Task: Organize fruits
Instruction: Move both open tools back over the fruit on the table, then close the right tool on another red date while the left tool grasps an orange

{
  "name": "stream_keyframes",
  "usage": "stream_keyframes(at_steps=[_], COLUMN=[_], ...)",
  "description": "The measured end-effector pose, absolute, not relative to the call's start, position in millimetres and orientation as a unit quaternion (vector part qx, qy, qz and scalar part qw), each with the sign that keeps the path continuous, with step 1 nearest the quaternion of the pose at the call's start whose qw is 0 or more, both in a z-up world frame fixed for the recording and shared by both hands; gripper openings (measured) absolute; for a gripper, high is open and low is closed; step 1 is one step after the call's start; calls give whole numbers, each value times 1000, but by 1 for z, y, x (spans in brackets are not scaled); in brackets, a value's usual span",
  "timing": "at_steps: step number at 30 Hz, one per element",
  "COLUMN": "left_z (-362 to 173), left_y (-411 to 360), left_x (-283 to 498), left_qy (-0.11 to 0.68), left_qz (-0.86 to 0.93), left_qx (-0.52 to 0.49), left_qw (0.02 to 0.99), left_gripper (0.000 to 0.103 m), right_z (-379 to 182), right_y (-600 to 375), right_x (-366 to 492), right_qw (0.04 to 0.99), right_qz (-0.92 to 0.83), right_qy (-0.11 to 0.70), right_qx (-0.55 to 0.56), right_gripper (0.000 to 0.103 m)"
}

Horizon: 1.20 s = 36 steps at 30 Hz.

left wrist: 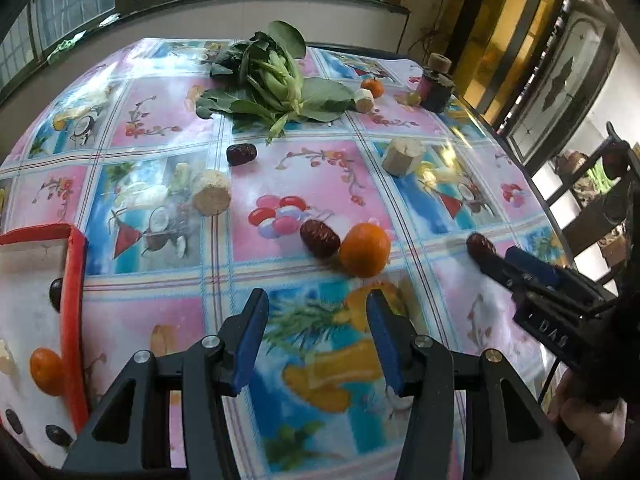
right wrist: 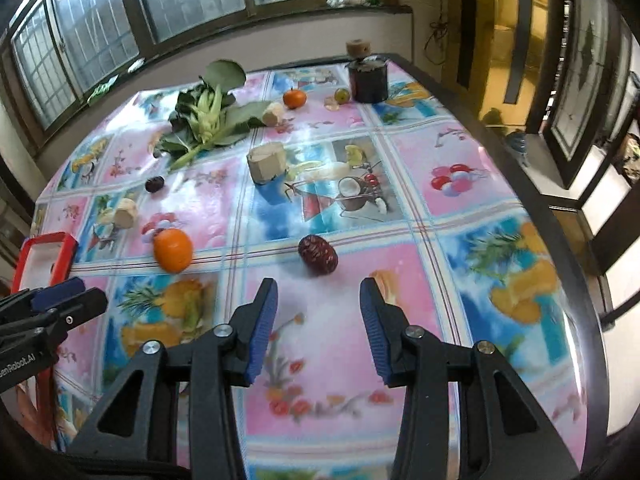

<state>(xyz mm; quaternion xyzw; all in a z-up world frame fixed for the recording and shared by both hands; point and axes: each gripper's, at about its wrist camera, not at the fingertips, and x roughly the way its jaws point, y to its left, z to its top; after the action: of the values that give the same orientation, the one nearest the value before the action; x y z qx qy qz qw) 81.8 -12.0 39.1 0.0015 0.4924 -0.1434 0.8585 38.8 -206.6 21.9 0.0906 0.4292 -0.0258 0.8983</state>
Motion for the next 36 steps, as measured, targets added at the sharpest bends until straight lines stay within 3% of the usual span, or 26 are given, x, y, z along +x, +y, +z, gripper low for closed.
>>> stream_keyframes(at_steps=[10, 15, 25, 33, 36], left_z=[34, 31, 21, 14, 14], left_y=[-38, -48, -58, -59, -58], left_x=[91, 97, 112, 113, 114], left_qy=[493, 491, 489, 481, 478], left_qz=[-150, -156, -143, -134, -135], left_qx=[-11, -15, 4, 21, 20], left_qw=[857, 857, 861, 866, 868], left_gripper=[51, 51, 51, 36, 35], right_z=[1, 0, -1, -2, -2], right_y=[-211, -212, -213, -217, -219], right_x=[74, 79, 78, 76, 76], right_qw=[891, 892, 895, 897, 898], right_qz=[8, 17, 21, 23, 24], right_qy=[448, 448, 442, 436, 435], right_qx=[65, 60, 53, 61, 66], right_gripper=[44, 32, 29, 24, 23])
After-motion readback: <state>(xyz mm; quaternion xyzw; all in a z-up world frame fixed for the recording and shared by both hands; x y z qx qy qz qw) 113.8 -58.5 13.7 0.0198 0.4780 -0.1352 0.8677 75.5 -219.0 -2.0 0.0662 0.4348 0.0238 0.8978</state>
